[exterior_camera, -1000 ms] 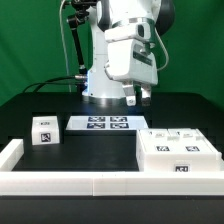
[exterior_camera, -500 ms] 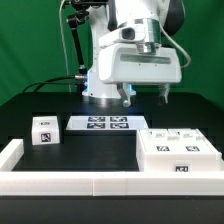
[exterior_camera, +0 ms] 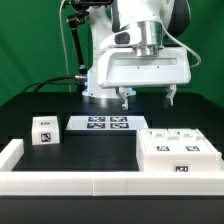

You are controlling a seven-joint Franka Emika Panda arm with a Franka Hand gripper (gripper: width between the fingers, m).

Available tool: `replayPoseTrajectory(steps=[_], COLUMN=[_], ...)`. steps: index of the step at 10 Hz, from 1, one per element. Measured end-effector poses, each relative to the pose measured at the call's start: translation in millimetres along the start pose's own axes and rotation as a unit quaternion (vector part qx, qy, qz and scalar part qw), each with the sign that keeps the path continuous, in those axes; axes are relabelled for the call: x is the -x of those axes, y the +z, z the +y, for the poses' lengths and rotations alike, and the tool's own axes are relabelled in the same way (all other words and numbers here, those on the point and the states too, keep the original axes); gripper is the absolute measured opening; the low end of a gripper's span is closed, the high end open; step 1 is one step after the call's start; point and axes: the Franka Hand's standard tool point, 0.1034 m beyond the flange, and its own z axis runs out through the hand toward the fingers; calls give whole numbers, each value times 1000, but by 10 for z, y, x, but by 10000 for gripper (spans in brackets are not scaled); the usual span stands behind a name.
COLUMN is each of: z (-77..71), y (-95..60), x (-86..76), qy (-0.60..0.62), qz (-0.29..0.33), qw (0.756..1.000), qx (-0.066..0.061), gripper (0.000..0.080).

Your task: Assemble cabinet

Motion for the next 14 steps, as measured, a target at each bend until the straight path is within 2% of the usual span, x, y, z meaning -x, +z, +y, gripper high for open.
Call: replayPoseTrajectory(steps=[2,3,4,5,6,7,12,14], z=[-32,-97,-101,-176,-200,-130,-152,-220], y=[35,91,154,191,232,318,350,587], x=[5,-32,-78,-137,-157,-113,-82,-5], qy=[90,127,157,160,153,144,147,144], qz=[-6,-9,-16,-23,-19,-9,-11,-9], qw=[996,992,987,987,988,990,989,990], qx=[2,3,3,-2,-1,7,8,12], gripper=[797,797,797,797,797,797,797,797])
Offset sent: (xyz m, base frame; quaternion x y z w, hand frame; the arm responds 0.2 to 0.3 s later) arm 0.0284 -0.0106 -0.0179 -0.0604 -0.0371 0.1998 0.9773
